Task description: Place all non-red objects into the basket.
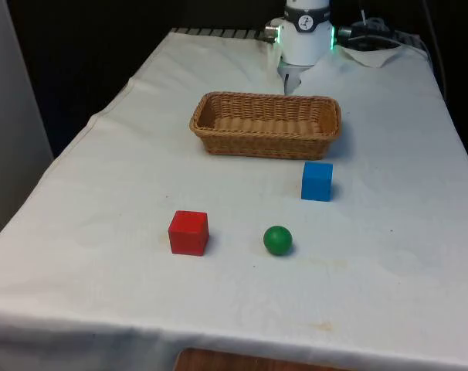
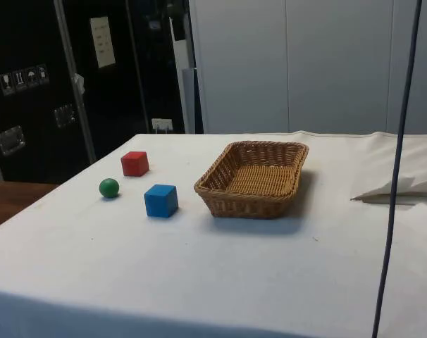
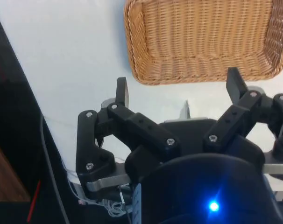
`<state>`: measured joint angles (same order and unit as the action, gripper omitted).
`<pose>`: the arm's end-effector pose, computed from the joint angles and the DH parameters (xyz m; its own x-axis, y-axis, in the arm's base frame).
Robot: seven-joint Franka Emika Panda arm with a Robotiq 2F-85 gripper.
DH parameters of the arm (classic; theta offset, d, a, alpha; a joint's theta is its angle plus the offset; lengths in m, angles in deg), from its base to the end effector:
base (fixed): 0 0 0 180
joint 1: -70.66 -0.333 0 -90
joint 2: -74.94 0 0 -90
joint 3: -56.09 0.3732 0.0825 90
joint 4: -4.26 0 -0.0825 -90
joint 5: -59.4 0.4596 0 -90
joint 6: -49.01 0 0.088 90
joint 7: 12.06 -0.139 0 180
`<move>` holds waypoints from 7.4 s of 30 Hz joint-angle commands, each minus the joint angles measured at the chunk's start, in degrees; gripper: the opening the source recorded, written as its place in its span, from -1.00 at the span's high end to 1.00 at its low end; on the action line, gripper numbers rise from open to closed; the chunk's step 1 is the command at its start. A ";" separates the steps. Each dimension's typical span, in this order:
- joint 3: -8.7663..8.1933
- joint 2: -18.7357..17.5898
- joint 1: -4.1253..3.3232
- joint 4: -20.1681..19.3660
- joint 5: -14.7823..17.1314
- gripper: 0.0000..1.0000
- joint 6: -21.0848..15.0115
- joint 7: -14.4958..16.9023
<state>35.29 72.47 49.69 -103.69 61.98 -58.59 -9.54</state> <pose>0.6387 0.0091 0.4779 0.9984 0.0329 -0.0452 0.0316 -0.9991 -0.0290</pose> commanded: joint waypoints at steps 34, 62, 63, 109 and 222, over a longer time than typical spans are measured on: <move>1.26 -20.86 1.26 18.74 3.61 -1.00 -6.07 0.00; -0.80 -34.49 3.84 28.48 11.63 -1.00 -11.40 5.96; -0.52 -35.52 4.30 29.28 12.26 -1.00 -11.69 6.30; -0.86 -38.90 4.47 30.19 13.92 -1.00 -14.78 6.93; -1.03 -55.35 6.99 37.82 20.80 -1.00 -20.51 9.68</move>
<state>33.97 17.13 56.45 -66.04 82.77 -79.27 0.14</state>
